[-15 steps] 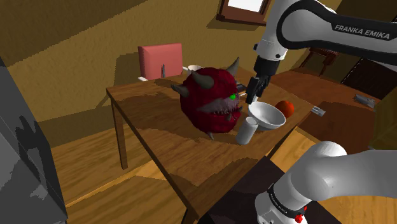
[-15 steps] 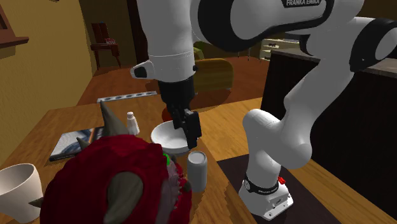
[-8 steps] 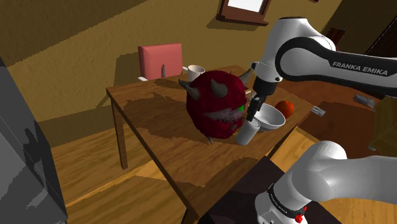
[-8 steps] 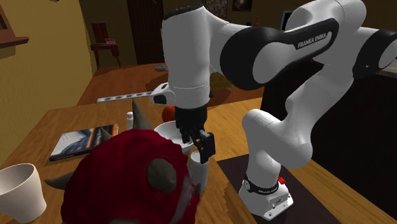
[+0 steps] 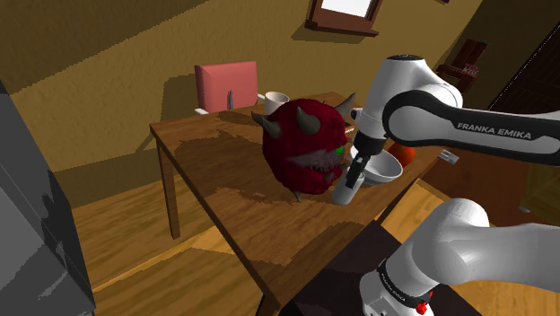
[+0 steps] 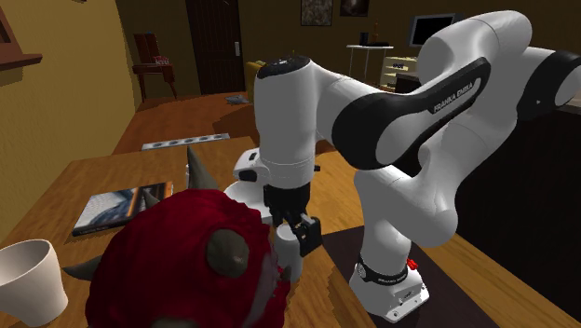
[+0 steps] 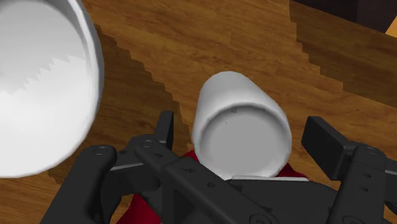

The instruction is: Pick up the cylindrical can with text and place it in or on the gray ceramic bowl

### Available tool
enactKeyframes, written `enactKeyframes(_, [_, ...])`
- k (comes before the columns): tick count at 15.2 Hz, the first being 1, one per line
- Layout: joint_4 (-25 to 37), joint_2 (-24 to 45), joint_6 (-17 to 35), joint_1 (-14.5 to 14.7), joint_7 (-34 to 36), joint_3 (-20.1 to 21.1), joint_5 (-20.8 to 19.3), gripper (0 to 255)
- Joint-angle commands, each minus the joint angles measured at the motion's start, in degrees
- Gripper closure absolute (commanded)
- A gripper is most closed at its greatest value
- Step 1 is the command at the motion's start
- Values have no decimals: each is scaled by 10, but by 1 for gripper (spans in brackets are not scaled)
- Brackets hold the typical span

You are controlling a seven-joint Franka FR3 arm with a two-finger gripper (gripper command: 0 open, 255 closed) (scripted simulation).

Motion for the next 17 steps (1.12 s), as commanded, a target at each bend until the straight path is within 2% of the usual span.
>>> enactKeyframes(1, [-19, 0, 19, -1, -1, -2, -2, 0])
enactKeyframes(9, [-19, 0, 19, -1, -1, -2, -2, 0])
enactKeyframes(10, [-19, 0, 19, -1, -1, -2, -2, 255])
enactKeyframes(17, [-19, 0, 19, -1, -1, -2, -2, 255])
